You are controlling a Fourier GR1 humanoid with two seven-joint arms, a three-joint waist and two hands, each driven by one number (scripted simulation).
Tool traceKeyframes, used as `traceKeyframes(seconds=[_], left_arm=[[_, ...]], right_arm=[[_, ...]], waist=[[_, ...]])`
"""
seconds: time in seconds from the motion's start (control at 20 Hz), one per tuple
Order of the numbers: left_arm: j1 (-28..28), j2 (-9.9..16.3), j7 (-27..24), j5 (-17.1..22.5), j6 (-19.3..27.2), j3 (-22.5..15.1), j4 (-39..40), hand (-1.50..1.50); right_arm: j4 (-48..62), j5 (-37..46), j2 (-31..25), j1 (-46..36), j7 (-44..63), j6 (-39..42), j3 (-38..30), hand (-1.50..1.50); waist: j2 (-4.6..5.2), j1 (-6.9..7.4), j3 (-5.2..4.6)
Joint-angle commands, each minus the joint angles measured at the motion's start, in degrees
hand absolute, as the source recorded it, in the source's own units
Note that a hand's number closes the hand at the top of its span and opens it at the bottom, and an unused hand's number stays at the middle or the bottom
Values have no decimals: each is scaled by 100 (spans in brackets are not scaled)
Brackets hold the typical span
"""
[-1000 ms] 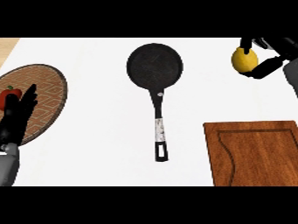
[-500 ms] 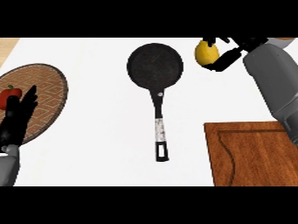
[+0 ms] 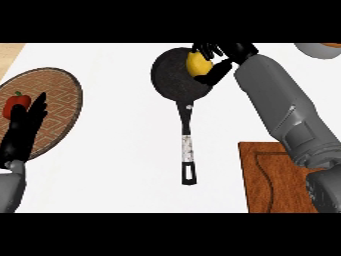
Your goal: Pick the lemon from the cutting board and place it in the pan
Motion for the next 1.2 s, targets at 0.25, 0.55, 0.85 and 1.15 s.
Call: traceKeyframes(seconds=[0.25, 0.55, 0.85, 1.15], left_arm=[[-147, 81, 139, 56, -169, 3, -140, 0], [-305, 2, 11, -69, -123, -100, -1, 0], [-448, -4, 31, -46, -200, -120, 29, 0], [-483, -269, 65, -271, 40, -330, 107, 0]], right_arm=[[302, 161, 607, 235, 220, -448, 122, 150], [617, -209, 881, 335, 312, -292, -170, 150], [760, -343, 887, 382, 209, -61, -263, -150], [811, -690, 888, 359, -59, -55, -552, -150]], waist=[[74, 181, 4], [133, 362, 5], [187, 467, 7], [163, 488, 8]])
